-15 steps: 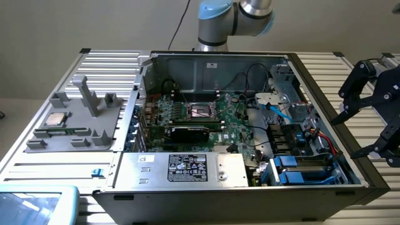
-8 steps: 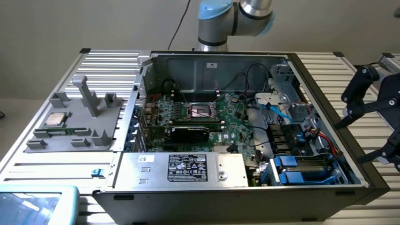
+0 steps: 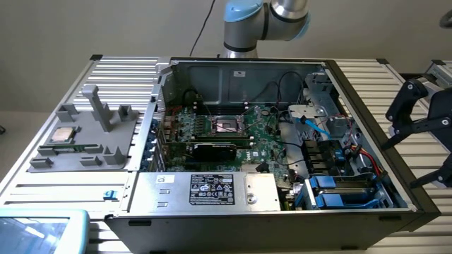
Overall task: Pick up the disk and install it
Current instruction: 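Insert the first disk wire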
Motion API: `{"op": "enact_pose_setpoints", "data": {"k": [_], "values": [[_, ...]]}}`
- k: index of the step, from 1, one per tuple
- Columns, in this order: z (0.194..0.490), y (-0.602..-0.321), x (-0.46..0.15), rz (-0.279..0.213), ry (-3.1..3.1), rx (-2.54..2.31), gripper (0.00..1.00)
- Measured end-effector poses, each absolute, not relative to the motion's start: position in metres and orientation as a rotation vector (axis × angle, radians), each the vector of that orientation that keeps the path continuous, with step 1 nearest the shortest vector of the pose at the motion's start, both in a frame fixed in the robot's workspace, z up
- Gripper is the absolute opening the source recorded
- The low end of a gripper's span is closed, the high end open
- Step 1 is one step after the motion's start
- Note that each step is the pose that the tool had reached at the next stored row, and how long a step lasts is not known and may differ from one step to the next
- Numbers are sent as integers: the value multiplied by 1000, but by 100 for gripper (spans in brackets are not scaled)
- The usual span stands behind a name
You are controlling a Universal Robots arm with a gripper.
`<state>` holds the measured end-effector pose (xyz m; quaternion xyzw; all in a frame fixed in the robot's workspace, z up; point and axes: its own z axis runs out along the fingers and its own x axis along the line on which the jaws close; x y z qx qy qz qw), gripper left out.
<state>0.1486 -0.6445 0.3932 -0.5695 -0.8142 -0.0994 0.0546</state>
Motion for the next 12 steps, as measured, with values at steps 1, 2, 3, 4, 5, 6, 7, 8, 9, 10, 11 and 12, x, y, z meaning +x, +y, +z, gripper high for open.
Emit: {"op": "enact_pose_setpoints", "data": {"k": [1,2,3,4,5,6,7,8,9,10,11,12], "values": [[393,-645,149,-303,-2481,-1718,61],[392,-646,149,-304,-2490,-1707,61],[391,-646,149,-306,-2499,-1695,61],[390,-647,149,-307,-2507,-1684,61],[390,-648,148,-308,-2514,-1675,61],[389,-648,148,-309,-2518,-1667,61],[389,-648,148,-309,-2520,-1664,61],[389,-648,148,-309,-2520,-1664,61],[389,-648,148,-309,-2520,-1663,61],[389,-648,148,-309,-2520,-1663,61],[389,-648,148,-309,-2521,-1662,61],[389,-648,148,-309,-2522,-1660,61]]}}
